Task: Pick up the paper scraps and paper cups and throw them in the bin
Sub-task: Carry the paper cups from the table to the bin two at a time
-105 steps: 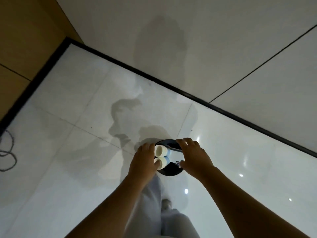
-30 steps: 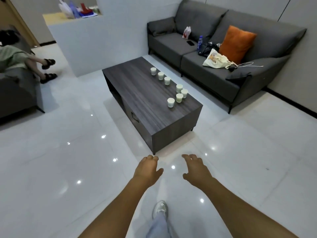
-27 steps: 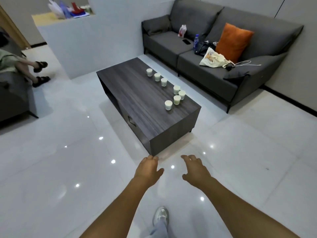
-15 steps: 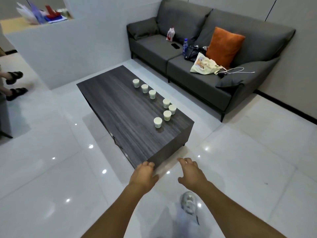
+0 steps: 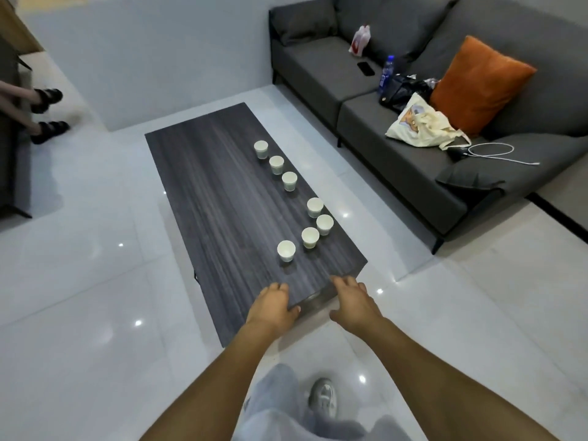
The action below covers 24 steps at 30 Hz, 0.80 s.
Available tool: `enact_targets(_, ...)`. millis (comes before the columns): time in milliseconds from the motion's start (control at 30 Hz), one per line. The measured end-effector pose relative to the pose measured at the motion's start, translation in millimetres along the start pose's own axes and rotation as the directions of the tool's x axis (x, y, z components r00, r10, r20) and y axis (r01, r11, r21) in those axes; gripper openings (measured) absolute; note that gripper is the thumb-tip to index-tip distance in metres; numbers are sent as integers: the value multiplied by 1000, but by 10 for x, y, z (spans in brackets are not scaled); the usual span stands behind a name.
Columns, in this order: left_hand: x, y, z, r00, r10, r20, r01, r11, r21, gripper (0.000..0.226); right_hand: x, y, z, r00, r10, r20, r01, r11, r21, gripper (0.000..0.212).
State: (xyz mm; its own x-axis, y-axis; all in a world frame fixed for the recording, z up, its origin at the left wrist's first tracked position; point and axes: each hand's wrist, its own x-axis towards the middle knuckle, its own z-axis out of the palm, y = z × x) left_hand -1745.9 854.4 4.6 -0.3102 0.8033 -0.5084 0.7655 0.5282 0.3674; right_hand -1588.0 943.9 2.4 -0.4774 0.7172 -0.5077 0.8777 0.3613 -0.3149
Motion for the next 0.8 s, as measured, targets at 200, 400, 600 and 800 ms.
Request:
enact_targets(200,644,-22,-180,996,-86,25,86,996,-33,53,833,-4,-249,995,-35,94,38,999,-38,69)
enact_targets(400,1472,-138,-398,984,-165,69,168,985,-44,44,1758,-67,-493,988,-29,154,41,996,-75,73)
enact_targets(600,2219,-208,-430,969,-233,80,240,965,-103,45,2581,-83,-513,976,-72,207,99,987,-126,64)
enact_targets(800,2965,-336,-68,961,-272,49,277,944,-182,61,3396,-57,-178,965,-128,228,161,978,-132,65)
